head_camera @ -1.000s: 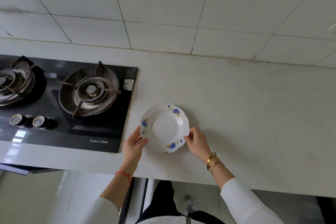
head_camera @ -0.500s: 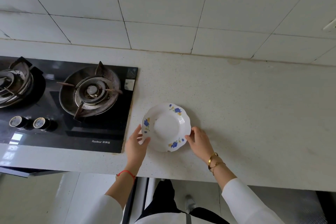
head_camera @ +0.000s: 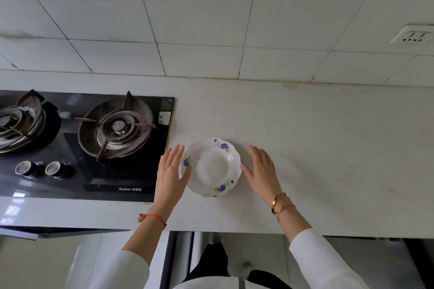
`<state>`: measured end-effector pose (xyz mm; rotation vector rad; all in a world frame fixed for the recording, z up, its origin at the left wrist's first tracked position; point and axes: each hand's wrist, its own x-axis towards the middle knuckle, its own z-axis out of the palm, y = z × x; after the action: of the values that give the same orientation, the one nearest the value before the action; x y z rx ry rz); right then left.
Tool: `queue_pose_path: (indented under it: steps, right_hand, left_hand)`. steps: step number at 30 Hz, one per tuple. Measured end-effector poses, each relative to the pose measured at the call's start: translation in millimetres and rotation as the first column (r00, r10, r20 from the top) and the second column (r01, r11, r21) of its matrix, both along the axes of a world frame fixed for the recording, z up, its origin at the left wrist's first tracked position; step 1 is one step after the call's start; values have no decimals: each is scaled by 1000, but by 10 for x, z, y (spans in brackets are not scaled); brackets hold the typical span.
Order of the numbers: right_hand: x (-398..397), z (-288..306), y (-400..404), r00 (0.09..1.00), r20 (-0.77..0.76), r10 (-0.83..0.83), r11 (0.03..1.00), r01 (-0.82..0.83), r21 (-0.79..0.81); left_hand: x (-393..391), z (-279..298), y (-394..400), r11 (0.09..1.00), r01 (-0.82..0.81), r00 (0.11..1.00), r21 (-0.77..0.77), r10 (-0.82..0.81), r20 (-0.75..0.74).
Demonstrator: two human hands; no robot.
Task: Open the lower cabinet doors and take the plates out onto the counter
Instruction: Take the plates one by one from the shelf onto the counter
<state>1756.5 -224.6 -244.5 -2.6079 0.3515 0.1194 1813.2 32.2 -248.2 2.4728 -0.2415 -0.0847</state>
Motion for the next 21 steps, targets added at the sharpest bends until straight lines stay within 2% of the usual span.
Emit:
queue_pose_path:
  steps: [11,21]
  right_hand:
    - [-547,415,-364,980,195,-35,999,42,-30]
    - [-1809,631,-889,954,298,-19,999,30,-32]
  left_hand:
    - [-394,497,-343,996,85,985,-25,-80,153]
    - [-1574,689,-917,996,76,956,-44,-60,288]
